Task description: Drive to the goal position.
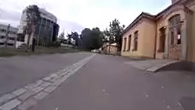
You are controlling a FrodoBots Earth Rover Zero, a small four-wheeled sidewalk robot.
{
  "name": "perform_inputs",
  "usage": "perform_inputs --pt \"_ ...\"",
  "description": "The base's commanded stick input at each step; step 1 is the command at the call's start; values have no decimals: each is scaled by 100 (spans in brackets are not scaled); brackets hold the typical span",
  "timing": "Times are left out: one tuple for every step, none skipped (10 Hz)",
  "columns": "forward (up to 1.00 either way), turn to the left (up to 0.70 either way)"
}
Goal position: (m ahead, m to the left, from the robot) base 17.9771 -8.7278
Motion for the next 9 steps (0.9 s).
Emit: perform_inputs --pt "45 0" --pt "45 0" --pt "45 0" --pt "45 0" --pt "45 0" --pt "45 0" --pt "45 0" --pt "45 0" --pt "45 0"
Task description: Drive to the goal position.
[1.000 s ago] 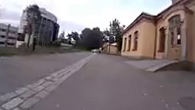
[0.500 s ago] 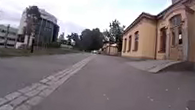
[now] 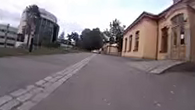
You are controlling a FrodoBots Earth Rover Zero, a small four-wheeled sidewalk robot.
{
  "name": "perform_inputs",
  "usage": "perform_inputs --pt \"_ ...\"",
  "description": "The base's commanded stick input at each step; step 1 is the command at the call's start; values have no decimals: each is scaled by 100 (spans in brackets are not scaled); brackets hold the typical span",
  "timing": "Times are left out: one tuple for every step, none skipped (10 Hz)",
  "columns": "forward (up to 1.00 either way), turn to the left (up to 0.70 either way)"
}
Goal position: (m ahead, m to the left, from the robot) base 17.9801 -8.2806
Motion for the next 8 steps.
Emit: perform_inputs --pt "45 0" --pt "45 0" --pt "45 0" --pt "45 0" --pt "45 0" --pt "45 0" --pt "45 0" --pt "45 0"
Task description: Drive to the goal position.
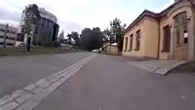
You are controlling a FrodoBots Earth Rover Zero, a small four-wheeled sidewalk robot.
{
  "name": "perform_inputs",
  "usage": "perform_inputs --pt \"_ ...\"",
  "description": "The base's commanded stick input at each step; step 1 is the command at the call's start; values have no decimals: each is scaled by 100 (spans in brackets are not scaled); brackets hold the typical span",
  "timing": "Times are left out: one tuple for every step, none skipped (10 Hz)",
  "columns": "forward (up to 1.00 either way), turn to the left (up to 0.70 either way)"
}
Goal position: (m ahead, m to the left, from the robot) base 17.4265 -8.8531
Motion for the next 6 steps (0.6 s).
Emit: perform_inputs --pt "45 0" --pt "45 0" --pt "45 0" --pt "45 0" --pt "45 0" --pt "45 0"
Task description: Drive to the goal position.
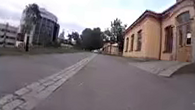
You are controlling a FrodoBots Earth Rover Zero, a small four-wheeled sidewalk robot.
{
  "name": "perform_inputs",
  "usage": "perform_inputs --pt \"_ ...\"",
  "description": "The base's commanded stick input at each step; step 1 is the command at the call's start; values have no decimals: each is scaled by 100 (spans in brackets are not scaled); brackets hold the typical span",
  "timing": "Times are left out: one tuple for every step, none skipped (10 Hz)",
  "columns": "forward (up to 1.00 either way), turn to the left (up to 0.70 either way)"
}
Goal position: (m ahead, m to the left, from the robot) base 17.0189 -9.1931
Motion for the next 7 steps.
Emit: perform_inputs --pt "45 0" --pt "45 0" --pt "45 0" --pt "45 0" --pt "45 0" --pt "45 0" --pt "45 0"
